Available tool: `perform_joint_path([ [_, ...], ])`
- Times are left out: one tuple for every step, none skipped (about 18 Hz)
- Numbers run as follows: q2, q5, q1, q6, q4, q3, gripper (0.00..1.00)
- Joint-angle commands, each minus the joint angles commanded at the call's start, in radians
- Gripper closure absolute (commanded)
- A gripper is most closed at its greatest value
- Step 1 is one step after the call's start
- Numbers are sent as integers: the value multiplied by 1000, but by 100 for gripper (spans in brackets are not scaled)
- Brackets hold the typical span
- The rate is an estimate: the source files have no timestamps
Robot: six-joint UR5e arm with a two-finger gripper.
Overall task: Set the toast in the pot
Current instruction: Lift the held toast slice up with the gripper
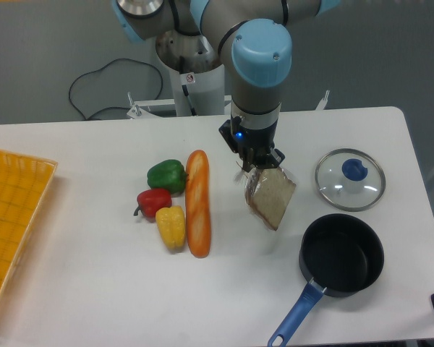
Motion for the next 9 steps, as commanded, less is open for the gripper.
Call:
perform_joint_path([
  [0, -2, 0, 0, 0, 2, 100],
  [0, -2, 2, 2, 0, 2, 100],
  [2, -2, 2, 2, 0, 5, 100],
  [0, -3, 5, 2, 0, 8, 100],
  [2, -6, 12, 3, 0, 9, 100],
  [2, -6, 14, 3, 0, 12, 100],
  [2, -8, 17, 3, 0, 14, 100],
  [2, -9, 21, 3, 0, 15, 100],
  [2, -12, 23, 3, 0, 23, 100],
])
